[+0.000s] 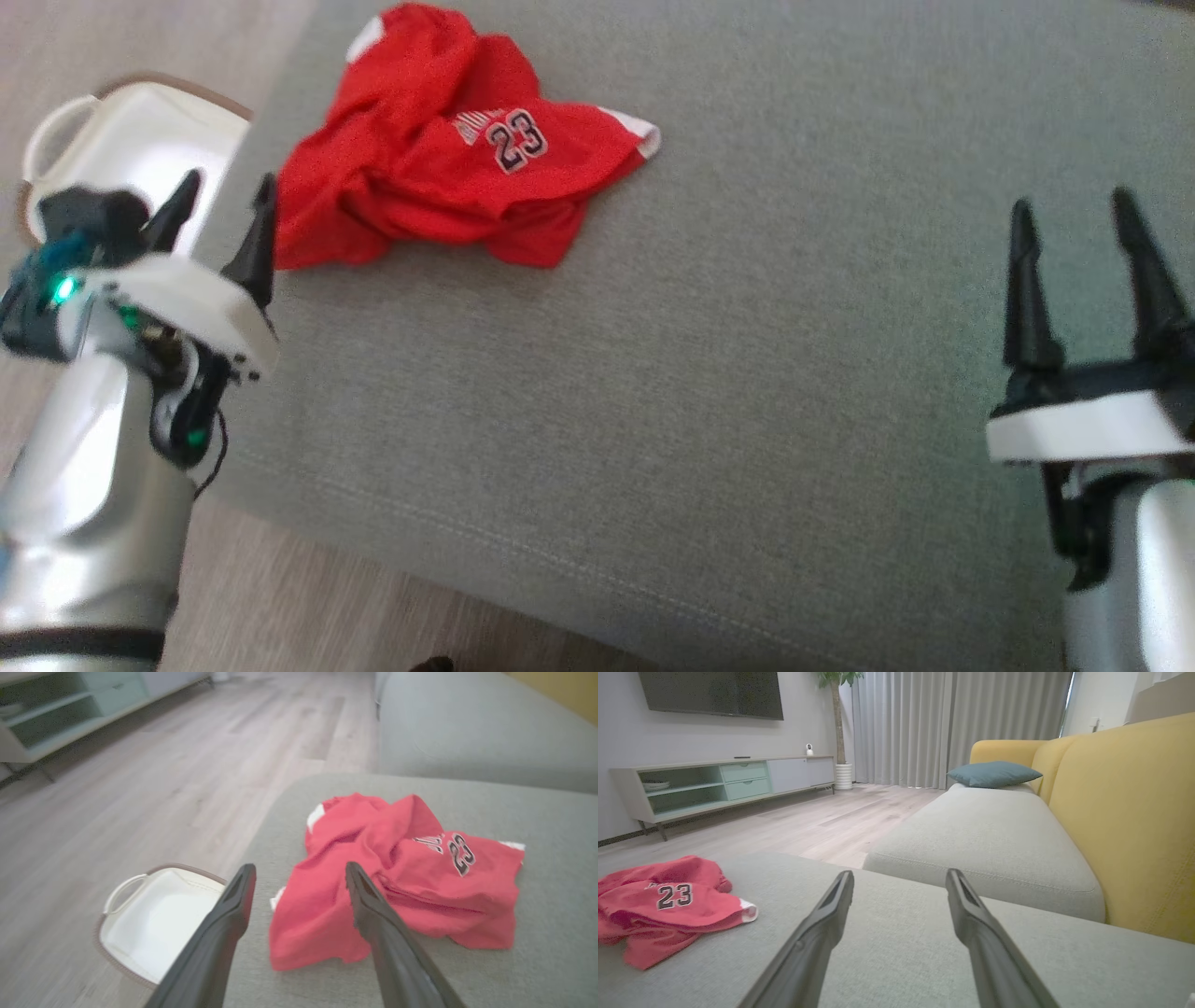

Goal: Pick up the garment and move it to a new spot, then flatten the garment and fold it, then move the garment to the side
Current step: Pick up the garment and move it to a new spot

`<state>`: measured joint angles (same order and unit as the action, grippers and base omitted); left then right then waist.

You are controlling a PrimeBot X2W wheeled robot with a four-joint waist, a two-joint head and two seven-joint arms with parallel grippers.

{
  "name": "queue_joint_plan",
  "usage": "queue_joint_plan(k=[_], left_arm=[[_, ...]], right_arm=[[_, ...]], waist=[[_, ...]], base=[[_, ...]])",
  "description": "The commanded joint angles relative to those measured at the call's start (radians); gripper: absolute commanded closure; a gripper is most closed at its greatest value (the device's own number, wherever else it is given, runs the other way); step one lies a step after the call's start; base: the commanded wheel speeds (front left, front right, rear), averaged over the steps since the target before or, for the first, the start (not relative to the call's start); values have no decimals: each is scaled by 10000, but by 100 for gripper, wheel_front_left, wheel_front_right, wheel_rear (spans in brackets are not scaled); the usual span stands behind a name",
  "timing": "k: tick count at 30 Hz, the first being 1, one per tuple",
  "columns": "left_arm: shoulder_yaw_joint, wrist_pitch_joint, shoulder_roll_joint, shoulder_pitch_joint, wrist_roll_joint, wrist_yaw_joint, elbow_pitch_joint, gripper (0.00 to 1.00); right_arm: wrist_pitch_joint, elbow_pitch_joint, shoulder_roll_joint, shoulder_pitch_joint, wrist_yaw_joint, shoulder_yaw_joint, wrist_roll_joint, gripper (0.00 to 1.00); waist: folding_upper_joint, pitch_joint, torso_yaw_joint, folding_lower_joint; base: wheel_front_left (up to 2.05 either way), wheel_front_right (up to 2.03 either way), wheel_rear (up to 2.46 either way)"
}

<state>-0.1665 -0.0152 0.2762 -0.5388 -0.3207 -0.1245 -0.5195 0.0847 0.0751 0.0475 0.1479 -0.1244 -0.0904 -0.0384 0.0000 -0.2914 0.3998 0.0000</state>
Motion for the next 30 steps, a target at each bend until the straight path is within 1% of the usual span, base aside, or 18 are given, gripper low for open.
queue_joint_plan(k=[1, 4, 7, 8, 10, 13, 16, 17, 18, 22, 26, 30], left_arm=[[-238, 322, 708, -664, -541, -56, -74, 0], [-1334, 807, 1260, -1444, -1560, -58, -715, 0], [-2229, 1237, 1631, -2075, -2367, -59, -1412, 0], [-2454, 1304, 1729, -2264, -2592, -59, -1592, 0], [-2680, 1683, 2010, -2613, -2604, -59, -2284, 0], [-3073, 1439, 2145, -3189, -2579, -60, -3264, 0], [-3320, 1314, 1926, -3507, -2698, -60, -3967, 0], [-3420, 1291, 1852, -3554, -2783, -60, -4073, 70], [-3565, 1250, 1804, -3575, -2864, -60, -4102, 100], [-3883, 866, 1867, -3600, -3216, -60, -3979, 100], [-4078, -176, 2150, -3637, -3677, -61, -3565, 100], [-4079, -1125, 2364, -3817, -4140, -61, -2946, 100]], right_arm=[[-177, 687, 28, 392, -63, 150, -144, 0], [-514, 1293, 28, 565, -63, 194, -277, 0], [-754, 1736, 28, 646, -63, 333, -360, 0], [-819, 1859, 28, 656, -63, 370, -377, 0], [-931, 2075, 28, 653, -63, 431, -400, 0], [-1036, 2308, 28, 708, -63, 514, -448, 0], [-1037, 2398, 28, 711, -63, 461, -437, 0], [-1023, 2404, 28, 706, -63, 446, -407, 0], [-1001, 2393, 28, 695, -63, 431, -365, 0], [-870, 2251, 28, 589, -63, 500, -171, 0], [-545, 1935, 28, 505, -63, 708, 113, 0], [-199, 1678, 28, 629, -63, 325, 343, 0]], waist=[[0, -592, -352, 0], [0, -981, -571, 0], [0, -1293, -781, 0], [0, -1385, -842, 0], [0, -1549, -963, 0], [0, -1815, -1185, 0], [0, -1885, -1349, 0], [0, -1880, -1409, 0], [0, -1856, -1460, 0], [0, -1685, -1625, 0], [0, -1280, -1934, 0], [0, -710, -2288, 0]], base=[[0, 0, 0], [0, 0, 0], [0, 0, 0], [0, 0, 0], [0, 0, 0], [0, 0, 0], [0, 0, 0], [0, 0, 0], [0, 0, 0], [0, 0, 0], [0, 0, 0], [0, 0, 0]])
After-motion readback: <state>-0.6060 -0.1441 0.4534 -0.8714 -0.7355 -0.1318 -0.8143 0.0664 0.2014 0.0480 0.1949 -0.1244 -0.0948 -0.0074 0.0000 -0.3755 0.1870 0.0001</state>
